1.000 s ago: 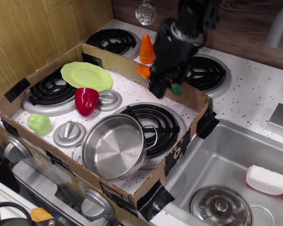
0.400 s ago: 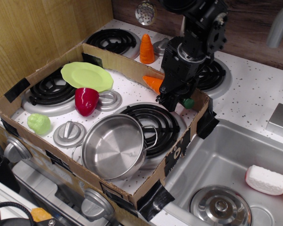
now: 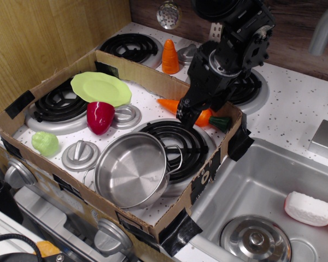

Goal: Take carrot off plate

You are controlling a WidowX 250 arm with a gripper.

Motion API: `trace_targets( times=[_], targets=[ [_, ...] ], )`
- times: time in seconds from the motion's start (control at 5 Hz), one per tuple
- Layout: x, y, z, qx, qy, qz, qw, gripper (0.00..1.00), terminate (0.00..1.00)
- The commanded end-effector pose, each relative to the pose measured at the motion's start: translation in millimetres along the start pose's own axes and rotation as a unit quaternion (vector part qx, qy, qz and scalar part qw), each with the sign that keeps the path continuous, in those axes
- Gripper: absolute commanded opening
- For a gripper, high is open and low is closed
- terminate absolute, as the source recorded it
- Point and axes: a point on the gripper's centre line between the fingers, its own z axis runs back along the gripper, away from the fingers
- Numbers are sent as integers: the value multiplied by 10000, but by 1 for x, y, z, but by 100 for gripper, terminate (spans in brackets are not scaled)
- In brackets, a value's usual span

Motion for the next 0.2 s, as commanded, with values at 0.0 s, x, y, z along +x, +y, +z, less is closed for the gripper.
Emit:
trace_targets(
  times=[0.0],
  targets=[
    [47,-9,35,-439,-22,-639,9970,100,100]
  ],
)
